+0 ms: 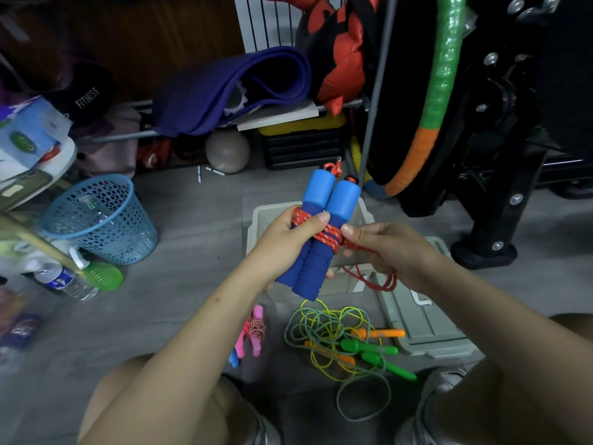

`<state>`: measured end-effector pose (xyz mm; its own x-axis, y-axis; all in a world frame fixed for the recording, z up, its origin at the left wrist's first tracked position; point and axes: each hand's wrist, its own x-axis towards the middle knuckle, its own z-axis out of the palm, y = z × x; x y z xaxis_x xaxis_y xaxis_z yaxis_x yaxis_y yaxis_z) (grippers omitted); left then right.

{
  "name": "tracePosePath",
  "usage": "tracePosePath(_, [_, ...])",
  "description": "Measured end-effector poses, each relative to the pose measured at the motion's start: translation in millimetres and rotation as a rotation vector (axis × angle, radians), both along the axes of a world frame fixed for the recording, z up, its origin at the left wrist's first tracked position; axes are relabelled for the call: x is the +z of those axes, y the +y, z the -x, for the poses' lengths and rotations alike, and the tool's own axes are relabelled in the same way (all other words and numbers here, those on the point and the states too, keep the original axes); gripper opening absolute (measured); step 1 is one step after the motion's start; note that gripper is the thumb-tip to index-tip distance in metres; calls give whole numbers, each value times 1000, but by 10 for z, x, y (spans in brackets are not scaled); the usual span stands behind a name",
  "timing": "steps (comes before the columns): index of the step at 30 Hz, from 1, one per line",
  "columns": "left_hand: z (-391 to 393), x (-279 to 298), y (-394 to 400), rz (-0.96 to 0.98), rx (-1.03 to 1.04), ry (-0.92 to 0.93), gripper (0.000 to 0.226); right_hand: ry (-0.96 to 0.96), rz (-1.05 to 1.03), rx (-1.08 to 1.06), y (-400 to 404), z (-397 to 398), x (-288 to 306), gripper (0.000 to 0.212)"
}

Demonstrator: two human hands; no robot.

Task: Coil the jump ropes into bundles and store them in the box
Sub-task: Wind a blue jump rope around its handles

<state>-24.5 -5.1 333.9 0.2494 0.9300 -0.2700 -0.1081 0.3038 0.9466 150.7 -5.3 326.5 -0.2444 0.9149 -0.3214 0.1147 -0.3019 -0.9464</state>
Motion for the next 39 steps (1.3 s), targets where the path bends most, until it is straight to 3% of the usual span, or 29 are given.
tracePosePath(4, [54,15,9,-2,-35,-6,12,-181,-107,52,20,-135,174,14])
tracePosePath(6, [38,-48,28,-31,-45,42,15,-255,-153,50,15,-149,204,16])
tracePosePath(10, [67,-157,135,-254,-32,480,30,-478,-359,114,-64,-141,265,28])
tracePosePath(15, [56,-115,119,-426,-377,1093,47,-898,-780,305,-212,-25,336,27])
tracePosePath(18, [-41,-72,-8,-492,-600,1169,57,-1083,-882,287,-126,-56,451,32])
tracePosePath(20, [-76,-38,-58,-555,-617,1124,48,-1134,-869,276,2,-166,465,28])
tracePosePath(22, [-59,-26,-66,-618,-602,1104,40,-1002,-757,279,118,-250,383,20])
tracePosePath(26, [2,-34,-118,-588,-601,994,42,-426,-448,353,216,-232,177,30])
tracePosePath(28, [4,-43,-152,-537,-566,930,49,-245,-336,339,221,-244,156,27])
tracePosePath(33, [-7,-48,-205,-474,-529,811,95,5,55,332,216,-330,126,16])
tracePosePath(36, [6,-49,-220,-524,-542,728,91,112,152,310,183,-317,83,13])
tracePosePath(39, [33,-37,-213,-545,-476,586,78,282,243,86,75,-243,155,8])
